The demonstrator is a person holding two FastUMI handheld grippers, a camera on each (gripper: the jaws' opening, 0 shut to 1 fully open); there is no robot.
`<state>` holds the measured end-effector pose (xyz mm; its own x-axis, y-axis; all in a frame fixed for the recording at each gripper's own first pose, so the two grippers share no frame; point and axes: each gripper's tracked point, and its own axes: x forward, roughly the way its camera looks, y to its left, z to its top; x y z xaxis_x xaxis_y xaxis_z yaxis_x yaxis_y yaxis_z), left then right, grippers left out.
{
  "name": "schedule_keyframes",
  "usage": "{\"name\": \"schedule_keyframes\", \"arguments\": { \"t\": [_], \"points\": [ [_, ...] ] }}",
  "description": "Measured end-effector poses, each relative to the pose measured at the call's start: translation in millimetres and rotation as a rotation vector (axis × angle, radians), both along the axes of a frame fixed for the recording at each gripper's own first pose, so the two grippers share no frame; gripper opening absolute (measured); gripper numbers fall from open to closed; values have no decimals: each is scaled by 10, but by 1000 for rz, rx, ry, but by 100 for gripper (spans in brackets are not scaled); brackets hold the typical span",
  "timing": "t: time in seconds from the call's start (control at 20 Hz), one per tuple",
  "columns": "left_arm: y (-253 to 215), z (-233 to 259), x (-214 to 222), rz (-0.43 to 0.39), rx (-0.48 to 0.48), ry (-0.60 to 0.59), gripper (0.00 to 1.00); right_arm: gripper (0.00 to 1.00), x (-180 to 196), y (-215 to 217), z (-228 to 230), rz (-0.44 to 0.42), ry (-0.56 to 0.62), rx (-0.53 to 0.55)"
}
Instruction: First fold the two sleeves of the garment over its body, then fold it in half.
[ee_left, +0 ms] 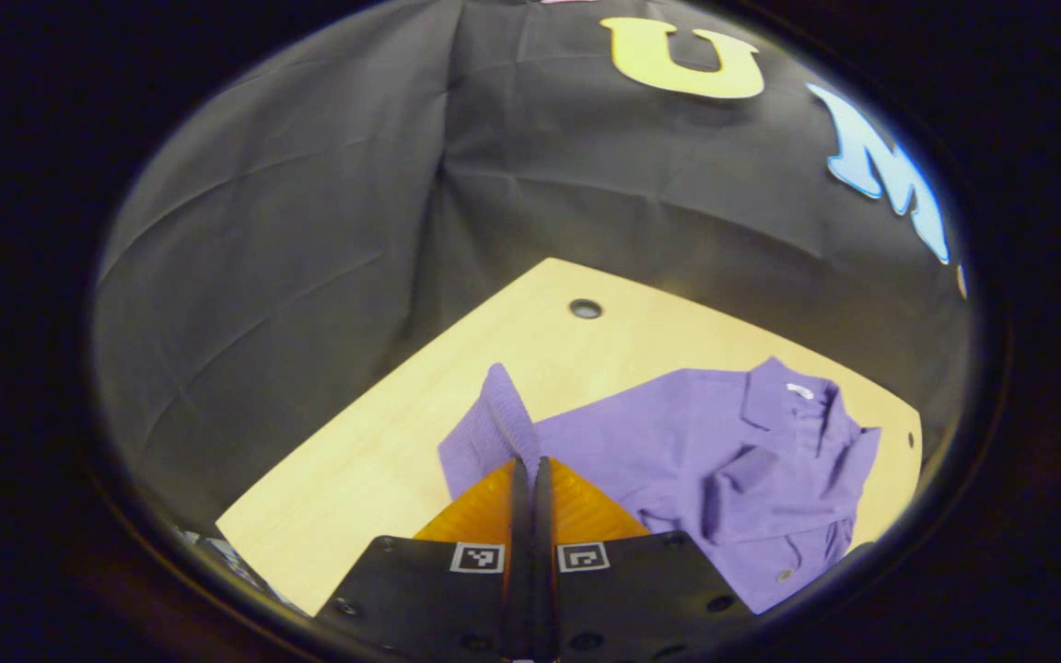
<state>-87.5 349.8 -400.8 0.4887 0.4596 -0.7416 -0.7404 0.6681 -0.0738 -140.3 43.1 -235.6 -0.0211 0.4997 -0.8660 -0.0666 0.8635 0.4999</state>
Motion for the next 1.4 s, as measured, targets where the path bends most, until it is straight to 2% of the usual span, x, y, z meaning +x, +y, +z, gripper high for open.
{"name": "schedule_keyframes", "arguments": {
  "t": [0.25, 0.55, 0.9, 1.0, 1.15, 1.25, 1.4],
  "points": [
    [-680, 234, 878, -178, 4, -53, 7, 92, 66, -401, -24, -61, -8, -63],
    [-1659, 270, 1775, -393, -17, -91, 7, 92, 92, -830, -44, -132, -5, -140],
    [-2930, 252, 2316, -660, -50, -108, 7, 92, 45, -1231, -75, -179, 1, -206],
    [-3232, 249, 2403, -725, -53, -109, 7, 92, 136, -1366, -22, -185, 2, -219],
    [-3526, 224, 2473, -783, -60, -91, 7, 92, 145, -1473, -23, -192, 7, -235],
    [-3720, 46, 2494, -788, -75, -60, 7, 92, 167, -1521, -25, -200, 9, -240],
    [-3700, -159, 2430, -779, -105, 6, 7, 92, 151, -1589, -22, -196, 14, -246]
  ]
}}
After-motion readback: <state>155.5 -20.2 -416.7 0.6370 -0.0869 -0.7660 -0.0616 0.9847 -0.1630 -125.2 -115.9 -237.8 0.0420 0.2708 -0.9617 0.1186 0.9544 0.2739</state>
